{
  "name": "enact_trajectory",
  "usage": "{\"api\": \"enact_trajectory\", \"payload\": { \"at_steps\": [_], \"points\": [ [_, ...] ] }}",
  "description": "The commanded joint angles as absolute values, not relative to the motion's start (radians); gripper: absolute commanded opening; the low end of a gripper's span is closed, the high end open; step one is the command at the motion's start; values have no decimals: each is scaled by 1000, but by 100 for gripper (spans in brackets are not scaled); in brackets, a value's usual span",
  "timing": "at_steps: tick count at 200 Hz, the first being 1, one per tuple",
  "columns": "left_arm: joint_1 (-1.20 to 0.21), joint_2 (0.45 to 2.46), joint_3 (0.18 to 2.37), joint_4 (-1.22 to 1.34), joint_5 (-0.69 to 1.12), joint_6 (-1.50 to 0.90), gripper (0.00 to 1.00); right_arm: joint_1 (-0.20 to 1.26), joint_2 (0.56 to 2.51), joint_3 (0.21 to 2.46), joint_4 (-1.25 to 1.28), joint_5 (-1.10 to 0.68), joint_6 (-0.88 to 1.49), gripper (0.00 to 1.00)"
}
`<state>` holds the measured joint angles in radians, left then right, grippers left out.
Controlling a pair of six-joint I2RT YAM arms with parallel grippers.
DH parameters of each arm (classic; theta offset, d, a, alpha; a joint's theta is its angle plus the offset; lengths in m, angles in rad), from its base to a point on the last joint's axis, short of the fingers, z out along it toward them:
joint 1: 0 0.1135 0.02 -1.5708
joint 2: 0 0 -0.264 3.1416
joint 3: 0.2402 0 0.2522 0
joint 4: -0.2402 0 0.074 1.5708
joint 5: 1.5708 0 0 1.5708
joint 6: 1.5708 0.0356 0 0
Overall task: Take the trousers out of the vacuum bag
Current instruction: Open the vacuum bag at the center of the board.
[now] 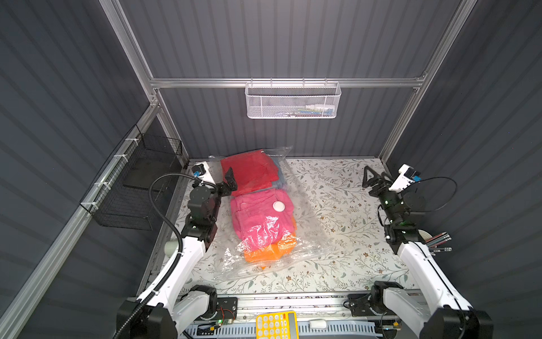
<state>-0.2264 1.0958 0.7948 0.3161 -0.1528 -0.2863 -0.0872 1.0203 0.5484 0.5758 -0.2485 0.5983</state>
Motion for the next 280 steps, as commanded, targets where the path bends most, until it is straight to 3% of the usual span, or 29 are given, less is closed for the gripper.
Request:
{"api": "enact_trajectory", "payload": {
  "at_steps": [1,86,149,198,280],
  "points": [
    [-272,1161,847,-11,-1,-325,100,-81,1093,526,515,-385,755,99],
    [-728,1030,792,-409,-482,-303,99,-21,1056,537,258,-247,663,99],
    [-1257,1140,858,-626,-715,-476,100,-21,1089,547,244,-255,681,99],
    [-1338,1143,801,-586,-534,-525,100,-20,1102,553,227,-268,693,99],
    [-1411,1245,718,-522,-517,-576,100,-21,1029,518,189,-270,710,99]
  ]
}}
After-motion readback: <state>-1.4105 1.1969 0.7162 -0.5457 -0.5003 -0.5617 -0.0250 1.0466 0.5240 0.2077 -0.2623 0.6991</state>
